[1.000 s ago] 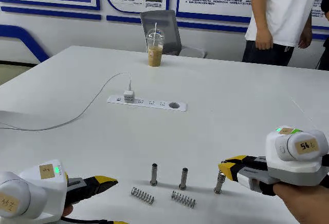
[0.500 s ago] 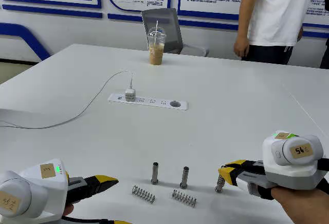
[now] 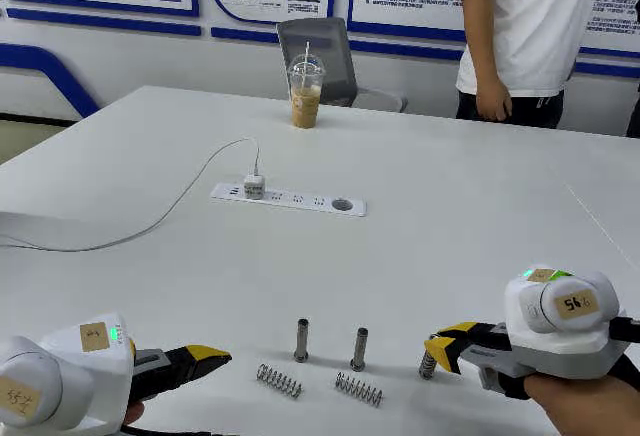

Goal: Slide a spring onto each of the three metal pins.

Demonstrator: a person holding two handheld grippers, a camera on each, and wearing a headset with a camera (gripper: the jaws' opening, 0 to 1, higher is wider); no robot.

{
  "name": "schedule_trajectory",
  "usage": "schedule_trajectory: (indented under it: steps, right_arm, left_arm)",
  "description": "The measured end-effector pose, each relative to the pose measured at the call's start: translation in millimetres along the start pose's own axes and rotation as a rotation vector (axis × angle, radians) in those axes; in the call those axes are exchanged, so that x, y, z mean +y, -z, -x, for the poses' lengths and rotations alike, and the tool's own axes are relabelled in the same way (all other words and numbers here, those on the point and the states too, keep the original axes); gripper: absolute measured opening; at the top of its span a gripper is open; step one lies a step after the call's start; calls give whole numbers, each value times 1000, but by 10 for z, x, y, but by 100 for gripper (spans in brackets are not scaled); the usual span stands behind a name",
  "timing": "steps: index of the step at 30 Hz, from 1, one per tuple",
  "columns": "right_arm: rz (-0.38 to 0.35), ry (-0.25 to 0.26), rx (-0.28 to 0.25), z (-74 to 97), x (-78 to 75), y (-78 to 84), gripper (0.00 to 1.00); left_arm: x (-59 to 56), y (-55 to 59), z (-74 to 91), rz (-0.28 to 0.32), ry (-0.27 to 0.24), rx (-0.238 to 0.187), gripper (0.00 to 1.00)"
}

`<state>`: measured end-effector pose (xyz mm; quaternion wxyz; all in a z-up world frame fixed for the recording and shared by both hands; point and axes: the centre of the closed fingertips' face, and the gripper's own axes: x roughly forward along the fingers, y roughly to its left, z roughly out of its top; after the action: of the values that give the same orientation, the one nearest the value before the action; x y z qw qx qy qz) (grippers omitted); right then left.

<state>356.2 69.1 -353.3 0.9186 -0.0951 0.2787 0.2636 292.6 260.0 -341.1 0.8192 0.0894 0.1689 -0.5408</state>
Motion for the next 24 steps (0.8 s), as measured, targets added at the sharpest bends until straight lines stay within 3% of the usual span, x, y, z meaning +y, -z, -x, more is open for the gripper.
schedule_trajectory:
  steps: [24]
  right_arm:
    - [-9,7,17,8,-13,69,15]
  left_arm:
    - [10,5,-11,2,0,-8,64]
